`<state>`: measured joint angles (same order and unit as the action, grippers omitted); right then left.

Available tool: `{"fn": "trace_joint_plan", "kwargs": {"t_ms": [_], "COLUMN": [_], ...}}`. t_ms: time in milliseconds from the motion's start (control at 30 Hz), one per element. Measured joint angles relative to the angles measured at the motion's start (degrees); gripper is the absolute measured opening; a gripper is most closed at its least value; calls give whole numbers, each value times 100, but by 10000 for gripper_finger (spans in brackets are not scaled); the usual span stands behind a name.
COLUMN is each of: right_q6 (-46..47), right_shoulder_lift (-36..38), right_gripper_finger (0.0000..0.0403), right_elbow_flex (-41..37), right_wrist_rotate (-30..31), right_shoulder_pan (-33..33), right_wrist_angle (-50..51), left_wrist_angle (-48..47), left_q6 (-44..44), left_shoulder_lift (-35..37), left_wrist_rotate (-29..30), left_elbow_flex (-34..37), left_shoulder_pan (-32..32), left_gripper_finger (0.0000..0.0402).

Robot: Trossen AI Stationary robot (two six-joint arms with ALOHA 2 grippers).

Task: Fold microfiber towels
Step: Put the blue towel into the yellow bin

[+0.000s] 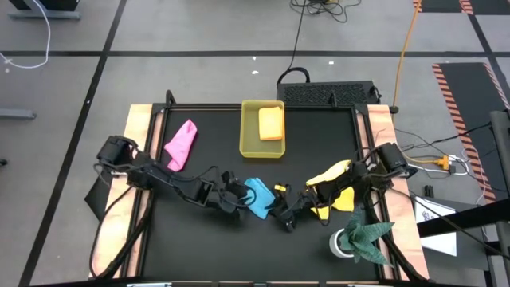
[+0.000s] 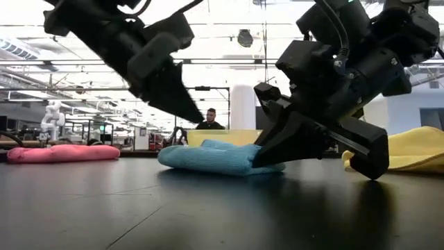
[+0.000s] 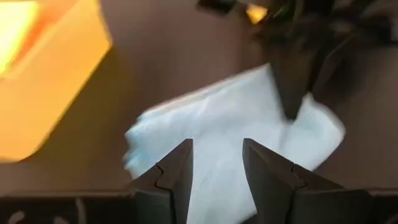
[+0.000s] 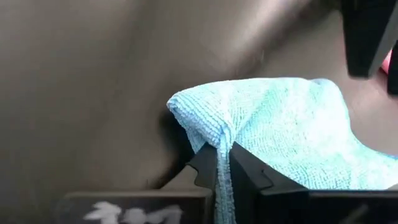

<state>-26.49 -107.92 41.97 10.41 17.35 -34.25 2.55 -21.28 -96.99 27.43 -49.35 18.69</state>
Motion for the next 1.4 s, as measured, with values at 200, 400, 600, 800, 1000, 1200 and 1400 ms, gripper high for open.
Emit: {"fn": "trace_joint_plan", "kwargs": {"t_ms": [200, 400, 600, 800, 1000, 1200, 1400], "right_q6": [688, 1336, 1317, 1534, 1426, 856, -60], "right_shoulder_lift": [570, 810, 662, 660, 745, 889, 647], "right_gripper_finger": [17, 12, 39, 93, 149, 215, 237], "right_elbow_flex": [222, 309, 309, 313, 313, 315, 317], "right_wrist_rotate": [20, 3, -13, -139, -277, -241, 592], "right_shoulder_pan": [172, 185, 186, 104, 67, 329, 564], "right_wrist_angle": [987, 1444, 1226, 1213, 1422, 1439, 1505], "left_wrist_angle": [-418, 175, 1417, 2028, 2179, 2172, 2157], "left_q6": [-108, 272, 1212, 1655, 2140, 2047, 1450], "left_shoulder_lift": [34, -115, -370, -921, -1097, -1105, -1105], "left_wrist_rotate": [158, 392, 104, -765, -794, -485, -411], "left_elbow_flex": [7, -1, -4, 7, 7, 7, 5], "left_shoulder_pan": [116, 359, 423, 197, 265, 262, 26], "left_gripper_finger": [143, 143, 143, 143, 143, 143, 143]}}
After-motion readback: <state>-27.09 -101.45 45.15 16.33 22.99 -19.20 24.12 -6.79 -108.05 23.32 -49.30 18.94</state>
